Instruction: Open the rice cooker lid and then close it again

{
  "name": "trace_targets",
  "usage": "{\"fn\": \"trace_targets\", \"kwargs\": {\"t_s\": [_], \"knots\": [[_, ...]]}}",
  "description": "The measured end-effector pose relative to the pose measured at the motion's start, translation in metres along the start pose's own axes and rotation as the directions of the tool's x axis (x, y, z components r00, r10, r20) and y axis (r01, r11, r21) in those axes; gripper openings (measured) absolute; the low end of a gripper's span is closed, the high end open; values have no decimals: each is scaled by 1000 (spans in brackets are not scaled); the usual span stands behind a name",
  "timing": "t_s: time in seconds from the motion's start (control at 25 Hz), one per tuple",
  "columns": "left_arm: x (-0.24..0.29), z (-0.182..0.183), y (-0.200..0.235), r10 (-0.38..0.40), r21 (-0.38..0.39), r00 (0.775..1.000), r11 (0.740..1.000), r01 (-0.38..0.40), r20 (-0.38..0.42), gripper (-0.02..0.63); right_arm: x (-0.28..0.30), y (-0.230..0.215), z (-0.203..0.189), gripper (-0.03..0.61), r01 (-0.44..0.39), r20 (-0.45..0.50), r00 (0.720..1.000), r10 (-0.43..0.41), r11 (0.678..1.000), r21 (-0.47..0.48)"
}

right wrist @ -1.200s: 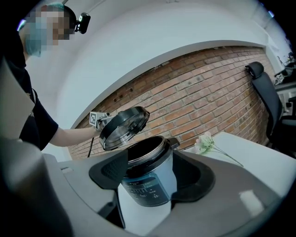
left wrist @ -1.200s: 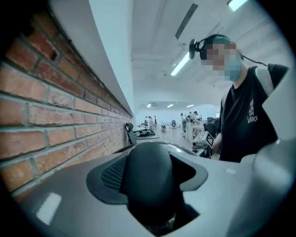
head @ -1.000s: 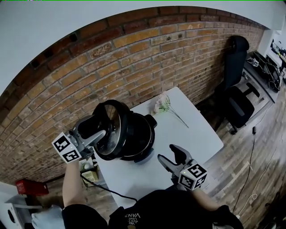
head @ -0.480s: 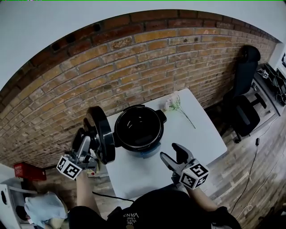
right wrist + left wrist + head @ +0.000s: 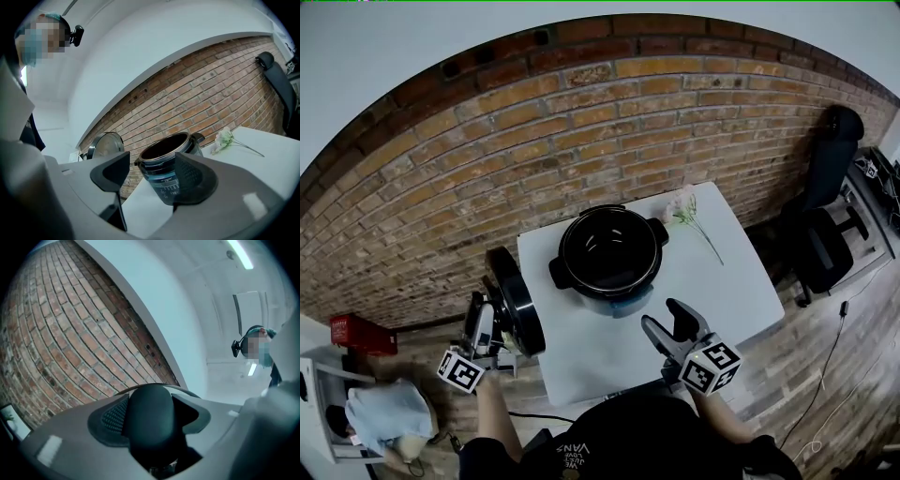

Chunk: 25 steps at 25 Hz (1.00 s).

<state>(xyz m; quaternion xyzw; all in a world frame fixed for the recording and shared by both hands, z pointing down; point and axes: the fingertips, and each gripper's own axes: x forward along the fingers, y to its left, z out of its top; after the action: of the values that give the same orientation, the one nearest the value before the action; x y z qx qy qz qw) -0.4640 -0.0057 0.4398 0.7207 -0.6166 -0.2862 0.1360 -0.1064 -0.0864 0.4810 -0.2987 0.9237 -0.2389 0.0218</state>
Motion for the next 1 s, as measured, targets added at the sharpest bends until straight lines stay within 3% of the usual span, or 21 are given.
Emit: {"fn": "trace_targets", "kwargs": {"t_s": [0.44, 0.76, 1.0], "knots": [[14, -10, -1, -16, 0, 999, 1000, 16, -35, 278, -6, -2, 2, 295, 22, 15, 1000, -22, 1000, -3], [73, -2, -23, -118, 68, 988, 990, 125, -99, 278, -12, -18, 11, 295, 51, 32, 998, -52, 999, 7], [124, -21, -47, -196, 117, 957, 967, 224, -213, 278, -23, -43, 21, 295, 96, 46, 994, -97, 995, 16]]}}
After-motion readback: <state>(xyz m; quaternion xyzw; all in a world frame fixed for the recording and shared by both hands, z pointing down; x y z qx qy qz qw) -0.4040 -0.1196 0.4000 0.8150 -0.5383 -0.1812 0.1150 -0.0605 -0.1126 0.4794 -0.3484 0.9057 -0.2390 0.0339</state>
